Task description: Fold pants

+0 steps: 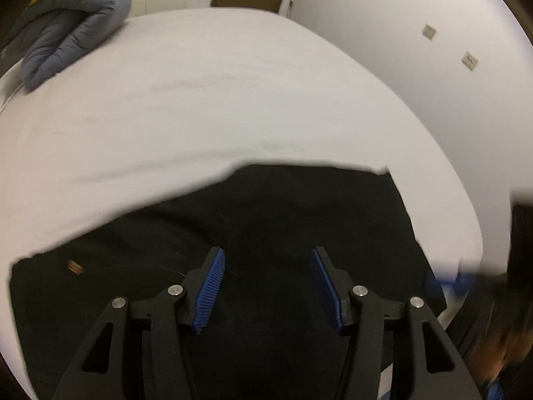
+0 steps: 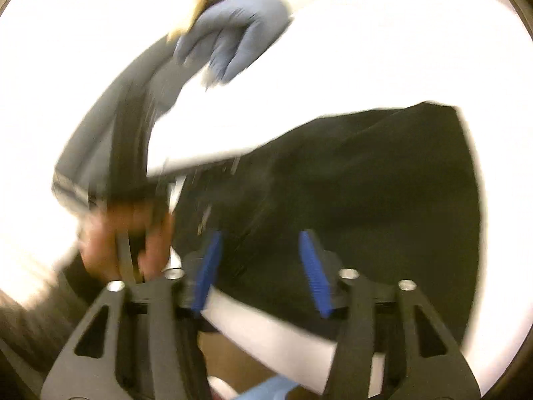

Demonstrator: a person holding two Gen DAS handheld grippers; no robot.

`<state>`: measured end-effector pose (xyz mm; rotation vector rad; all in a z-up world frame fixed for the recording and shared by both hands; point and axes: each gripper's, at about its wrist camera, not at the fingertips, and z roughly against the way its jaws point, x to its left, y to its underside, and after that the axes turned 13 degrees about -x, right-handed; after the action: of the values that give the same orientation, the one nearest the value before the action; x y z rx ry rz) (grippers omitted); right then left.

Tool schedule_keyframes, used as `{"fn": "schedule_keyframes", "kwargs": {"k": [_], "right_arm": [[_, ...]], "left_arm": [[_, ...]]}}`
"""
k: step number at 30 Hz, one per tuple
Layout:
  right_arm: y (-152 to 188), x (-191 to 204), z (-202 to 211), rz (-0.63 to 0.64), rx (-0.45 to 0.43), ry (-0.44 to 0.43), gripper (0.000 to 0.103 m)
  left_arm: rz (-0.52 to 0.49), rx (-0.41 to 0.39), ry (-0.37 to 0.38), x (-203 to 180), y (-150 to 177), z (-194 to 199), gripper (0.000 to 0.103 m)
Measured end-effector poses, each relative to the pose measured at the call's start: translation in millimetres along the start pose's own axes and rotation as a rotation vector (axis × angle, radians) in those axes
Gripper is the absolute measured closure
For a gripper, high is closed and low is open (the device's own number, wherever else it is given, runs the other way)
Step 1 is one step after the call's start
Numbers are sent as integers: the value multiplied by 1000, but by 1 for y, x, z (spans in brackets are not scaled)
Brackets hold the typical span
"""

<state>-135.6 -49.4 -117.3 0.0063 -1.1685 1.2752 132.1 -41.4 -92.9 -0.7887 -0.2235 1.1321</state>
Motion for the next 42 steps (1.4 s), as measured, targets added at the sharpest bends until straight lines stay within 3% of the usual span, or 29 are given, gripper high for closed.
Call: {"fn": "schedule_keyframes", "kwargs": {"k": [3, 8, 11, 13, 15, 20, 22, 25, 28, 31, 34, 38, 39, 40, 41, 42], "right_arm": [[-33, -41, 0, -76, 18, -27, 71], [-69, -92, -32, -136, 67, -59, 71], [-71, -150, -61, -249, 124, -19, 72], [-62, -173, -65, -270, 107, -40, 76], [-54, -177, -60, -245, 109, -69, 76], [4, -168, -13, -223, 123, -138, 76], [29, -158, 4, -215, 132, -128, 74], [61, -142, 33, -199, 150, -127, 74], [71, -125, 56, -152, 183, -79, 74], [61, -106, 78, -121, 124, -100, 74], [37, -78, 63, -119, 65, -173, 74], [30, -79, 11, -170, 99, -197, 74], [36, -88, -6, -196, 135, -168, 74], [47, -100, -28, -200, 201, -63, 76], [53, -108, -36, -194, 206, -12, 83], [53, -106, -33, -180, 158, 17, 100]], "left_arm": [[86, 64, 1, -2, 24, -19, 47], [110, 26, -42, -4, 48, -7, 47], [137, 28, -61, -1, 54, -2, 47], [138, 29, -61, -2, 58, -2, 47], [130, 28, -64, -1, 60, -3, 47], [123, 26, -79, -4, 60, -7, 47], [132, 21, -72, -14, 64, -13, 47], [161, 13, -57, -2, 65, -5, 47], [157, 11, -62, 1, 64, -2, 47], [149, 3, -73, 10, 65, 5, 47], [162, -9, -75, 3, 70, 10, 47], [214, -30, -55, 6, 77, 13, 47], [239, -38, -45, 10, 78, 15, 47], [252, -42, -39, 11, 79, 17, 47], [267, -46, -33, 14, 79, 18, 47], [283, -60, -23, 16, 80, 22, 47]]}}
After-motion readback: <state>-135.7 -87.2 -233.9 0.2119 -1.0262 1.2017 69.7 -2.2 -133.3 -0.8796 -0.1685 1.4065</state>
